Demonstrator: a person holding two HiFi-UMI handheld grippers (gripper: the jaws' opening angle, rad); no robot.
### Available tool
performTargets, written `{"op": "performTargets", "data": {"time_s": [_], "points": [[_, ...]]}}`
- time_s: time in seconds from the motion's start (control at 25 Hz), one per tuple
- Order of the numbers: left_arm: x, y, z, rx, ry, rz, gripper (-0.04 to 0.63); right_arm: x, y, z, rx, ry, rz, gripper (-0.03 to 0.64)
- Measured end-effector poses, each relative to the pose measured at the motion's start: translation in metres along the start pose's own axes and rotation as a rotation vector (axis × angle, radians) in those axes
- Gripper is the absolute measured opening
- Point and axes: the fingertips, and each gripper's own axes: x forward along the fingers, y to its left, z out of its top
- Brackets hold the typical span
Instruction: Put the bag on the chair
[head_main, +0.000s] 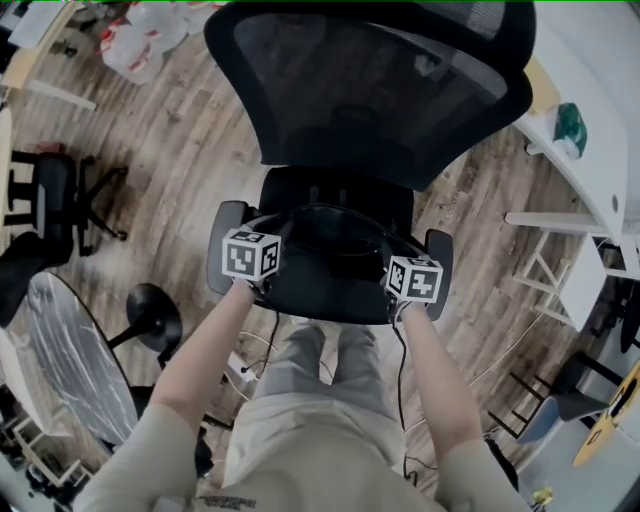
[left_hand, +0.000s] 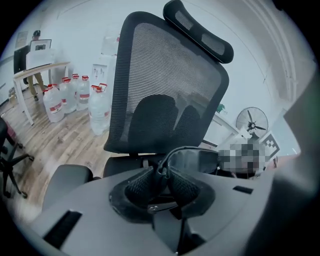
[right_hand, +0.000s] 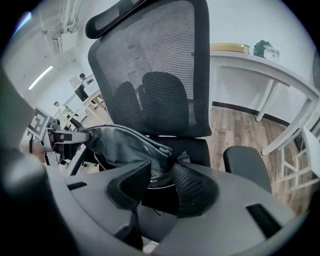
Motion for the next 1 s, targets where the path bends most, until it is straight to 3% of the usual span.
{"op": "performTargets", "data": {"time_s": [0.08,0.16,0.4,0.56,0.76,1.0], "points": [[-0.005,0.002,-0.002,0.019,0.031,0.025,0.156,-0.002,0.004,-0.001,-0.011,0.02,0.006,0.197],[-0.012,0.0,-0.002,0.039,0.057,0.036,0.278,-0.009,0.005,0.003,-0.023,0.019,-0.009,0.227],[-0.052,-0.001,0.016,0.028,-0.004,0.072,0.279,-0.057,0.02,0.021,-0.026,-0.019,-0.005,0.247],[-0.087,-0.023,0.031,0.068,-0.04,0.065,0.279,-0.095,0.036,0.041,-0.055,-0.061,0.018,0.247],[-0.134,-0.053,0.053,0.113,-0.098,0.053,0.278,-0.159,0.064,0.081,-0.104,-0.161,0.051,0.198],[-0.2,-0.093,0.091,0.273,-0.223,0.094,0.204,-0.247,0.098,0.129,-0.175,-0.316,0.118,0.143]]}}
